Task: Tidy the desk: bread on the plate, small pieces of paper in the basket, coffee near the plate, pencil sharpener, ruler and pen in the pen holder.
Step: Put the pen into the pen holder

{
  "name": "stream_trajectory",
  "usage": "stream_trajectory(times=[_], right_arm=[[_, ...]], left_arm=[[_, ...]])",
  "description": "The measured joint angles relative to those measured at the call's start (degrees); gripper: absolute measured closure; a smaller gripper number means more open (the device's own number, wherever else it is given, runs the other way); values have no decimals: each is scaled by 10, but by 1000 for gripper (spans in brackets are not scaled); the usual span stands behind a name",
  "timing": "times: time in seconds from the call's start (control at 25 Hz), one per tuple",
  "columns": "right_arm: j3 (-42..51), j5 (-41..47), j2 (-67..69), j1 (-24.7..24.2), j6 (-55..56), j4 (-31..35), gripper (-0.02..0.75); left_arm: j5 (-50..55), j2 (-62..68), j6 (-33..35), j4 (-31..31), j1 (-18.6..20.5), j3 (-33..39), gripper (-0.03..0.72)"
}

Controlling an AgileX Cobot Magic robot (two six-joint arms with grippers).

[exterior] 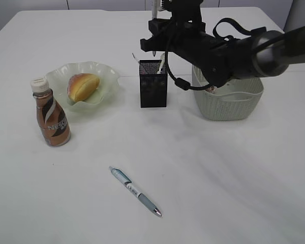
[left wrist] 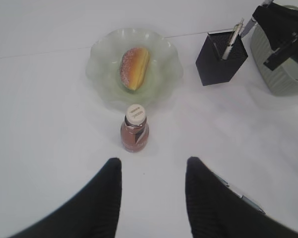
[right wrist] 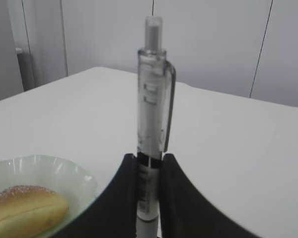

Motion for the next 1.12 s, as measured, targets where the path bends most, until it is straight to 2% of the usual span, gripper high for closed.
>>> stream_trajectory(times=[0.48,1.12], right_arm=[[-66,68,57,-1,1,0,659],[-79,116,70,-1,2,1,659]], left_arm=[[0,0,0,0,0,0,381],[0,-1,0,-2,0,0,381]])
